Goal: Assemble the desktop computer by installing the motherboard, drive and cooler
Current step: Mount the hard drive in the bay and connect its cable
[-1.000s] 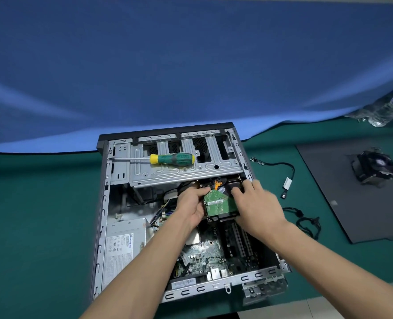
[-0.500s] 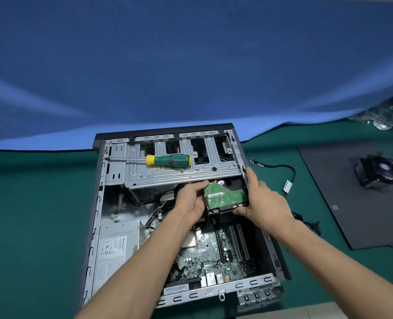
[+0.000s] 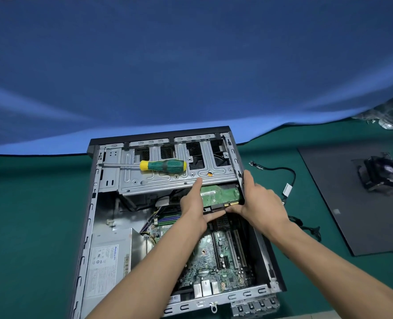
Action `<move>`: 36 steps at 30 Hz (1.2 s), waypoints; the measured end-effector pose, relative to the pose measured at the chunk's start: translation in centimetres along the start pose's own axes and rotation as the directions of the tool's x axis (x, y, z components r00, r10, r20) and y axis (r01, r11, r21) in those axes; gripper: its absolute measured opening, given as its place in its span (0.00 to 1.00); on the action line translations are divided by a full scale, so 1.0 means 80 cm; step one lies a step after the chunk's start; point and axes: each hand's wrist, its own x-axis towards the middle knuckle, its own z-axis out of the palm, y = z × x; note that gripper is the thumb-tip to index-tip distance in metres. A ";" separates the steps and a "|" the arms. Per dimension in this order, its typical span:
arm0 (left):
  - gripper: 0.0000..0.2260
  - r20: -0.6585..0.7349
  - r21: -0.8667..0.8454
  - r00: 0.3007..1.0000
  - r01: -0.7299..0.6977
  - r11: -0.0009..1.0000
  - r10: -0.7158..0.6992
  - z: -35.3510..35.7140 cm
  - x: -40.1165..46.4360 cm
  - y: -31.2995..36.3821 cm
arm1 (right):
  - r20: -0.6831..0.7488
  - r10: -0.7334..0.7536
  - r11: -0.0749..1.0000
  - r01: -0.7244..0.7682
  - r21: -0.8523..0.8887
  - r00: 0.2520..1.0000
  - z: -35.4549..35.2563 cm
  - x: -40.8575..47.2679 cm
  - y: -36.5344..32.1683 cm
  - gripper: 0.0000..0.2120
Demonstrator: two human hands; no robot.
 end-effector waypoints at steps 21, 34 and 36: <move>0.08 0.347 0.829 0.630 -0.552 0.086 0.694 0.055 -0.008 0.014 | 0.100 0.026 0.968 -0.050 0.244 0.995 -0.001 0.054 0.027 0.26; 0.15 0.549 0.834 0.443 -0.348 -0.429 0.709 0.115 0.057 0.009 | 0.177 0.083 0.781 -0.175 0.599 0.981 0.026 0.122 0.122 0.06; 0.12 0.558 0.829 0.433 -0.342 -0.444 0.708 0.115 0.059 0.008 | 0.121 0.118 0.862 -0.162 0.481 0.986 0.041 0.140 0.126 0.04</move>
